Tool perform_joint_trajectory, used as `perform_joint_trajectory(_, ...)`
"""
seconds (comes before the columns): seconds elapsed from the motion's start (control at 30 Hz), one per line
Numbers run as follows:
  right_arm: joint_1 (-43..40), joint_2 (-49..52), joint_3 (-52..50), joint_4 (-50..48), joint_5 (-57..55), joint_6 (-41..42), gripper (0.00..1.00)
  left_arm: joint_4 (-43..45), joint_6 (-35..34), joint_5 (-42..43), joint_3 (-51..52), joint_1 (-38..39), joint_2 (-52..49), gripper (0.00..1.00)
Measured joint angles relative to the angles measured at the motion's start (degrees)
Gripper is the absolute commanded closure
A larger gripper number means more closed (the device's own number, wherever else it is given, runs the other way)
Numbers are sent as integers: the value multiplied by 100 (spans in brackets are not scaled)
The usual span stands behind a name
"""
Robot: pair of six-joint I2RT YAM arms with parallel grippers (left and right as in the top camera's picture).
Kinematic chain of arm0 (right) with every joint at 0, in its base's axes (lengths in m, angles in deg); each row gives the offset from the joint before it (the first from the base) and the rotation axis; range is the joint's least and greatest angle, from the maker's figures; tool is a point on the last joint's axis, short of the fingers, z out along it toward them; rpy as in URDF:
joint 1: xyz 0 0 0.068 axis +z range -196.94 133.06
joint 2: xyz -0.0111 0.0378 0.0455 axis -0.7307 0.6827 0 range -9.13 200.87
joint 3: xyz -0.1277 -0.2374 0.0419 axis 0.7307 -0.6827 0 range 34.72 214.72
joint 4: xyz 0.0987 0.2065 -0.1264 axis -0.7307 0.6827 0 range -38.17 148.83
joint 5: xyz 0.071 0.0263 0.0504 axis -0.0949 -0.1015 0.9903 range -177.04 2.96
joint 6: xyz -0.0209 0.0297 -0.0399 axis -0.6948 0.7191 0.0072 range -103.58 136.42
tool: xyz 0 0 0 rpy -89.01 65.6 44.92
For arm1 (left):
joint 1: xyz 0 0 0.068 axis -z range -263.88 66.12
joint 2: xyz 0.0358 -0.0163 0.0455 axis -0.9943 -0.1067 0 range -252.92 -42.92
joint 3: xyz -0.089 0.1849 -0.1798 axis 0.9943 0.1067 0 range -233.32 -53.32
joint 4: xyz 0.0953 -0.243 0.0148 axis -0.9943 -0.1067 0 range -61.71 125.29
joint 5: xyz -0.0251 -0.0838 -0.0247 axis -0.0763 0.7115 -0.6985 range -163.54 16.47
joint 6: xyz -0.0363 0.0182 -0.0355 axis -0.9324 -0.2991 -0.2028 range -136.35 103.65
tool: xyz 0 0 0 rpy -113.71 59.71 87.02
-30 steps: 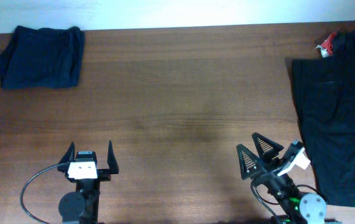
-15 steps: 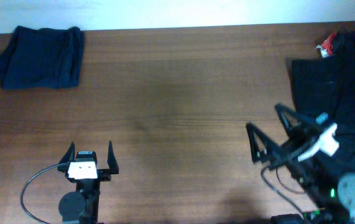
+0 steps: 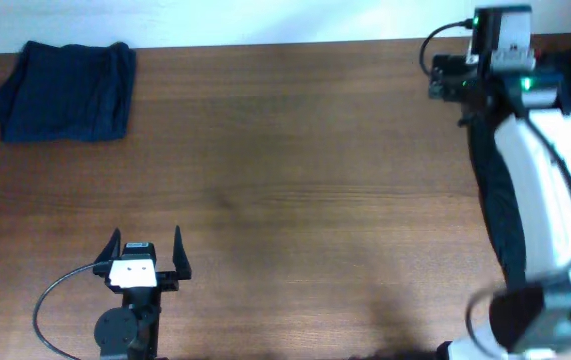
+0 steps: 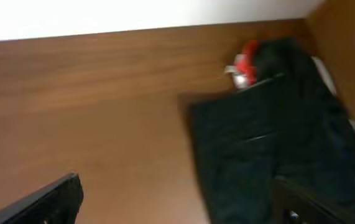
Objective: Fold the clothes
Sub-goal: 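Reach the right gripper to the black pile and grasp the black shorts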
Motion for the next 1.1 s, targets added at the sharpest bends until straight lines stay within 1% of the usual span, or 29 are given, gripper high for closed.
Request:
perform_joint_trajectory(0.1,-485,872,146,-149,-319,-35,1,0,0,0,0,0,4,1)
perform_joint_trajectory(0.17,-734,1397,149,-439,-448,-120,1,0,0,0,0,0,4,1)
perform_joint_trajectory(0.23,-861,1683,157,-721,-483,-323,1,2,0,0,0,0,4,1)
perform_joint_trajectory(0.3,-1021,2203,166,-988,-505,-590,1,2,0,0,0,0,4,1)
perform_joint_trajectory(0.43,-1069,2942,166,-1421,-529,-1145,1,0,0,0,0,0,4,1)
perform_joint_trajectory(0.53,-1099,3340,166,-1663,-527,-1285,1,0,0,0,0,0,4,1)
perform_joint_trajectory(0.63,-1202,3464,208,-1799,-525,-1309,0,0,0,0,0,0,4,1)
perform_joint_trajectory(0.67,-1246,3488,227,-1838,-525,-1307,4,0,0,0,0,0,4,1)
perform_joint_trajectory(0.7,-1311,3532,278,-1869,-520,-1307,10,0,0,0,0,0,4,1)
perform_joint_trajectory(0.73,-1368,3565,317,-1871,-507,-1303,21,2,0,0,0,0,4,1)
perform_joint_trajectory(0.77,-1416,3589,332,-1871,-483,-1300,39,2,0,0,0,0,4,1)
perform_joint_trajectory(0.8,-1438,3620,343,-1864,-479,-1300,54,2,0,0,0,0,4,1)
perform_joint_trajectory(0.9,-1440,3724,396,-1742,-507,-1362,96,2,0,0,0,0,4,1)
perform_joint_trajectory(0.93,-1440,3740,402,-1692,-527,-1366,96,0,0,0,0,0,4,1)
perform_joint_trajectory(1.0,-1440,3766,603,-1259,-573,-1283,96,2,0,0,0,0,4,1)
perform_joint_trajectory(1.03,-1440,3794,881,-796,-579,-1110,96,0,0,0,0,0,4,1)
perform_joint_trajectory(1.1,-1443,3801,1322,-304,-656,-726,96,2,0,0,0,0,4,1)
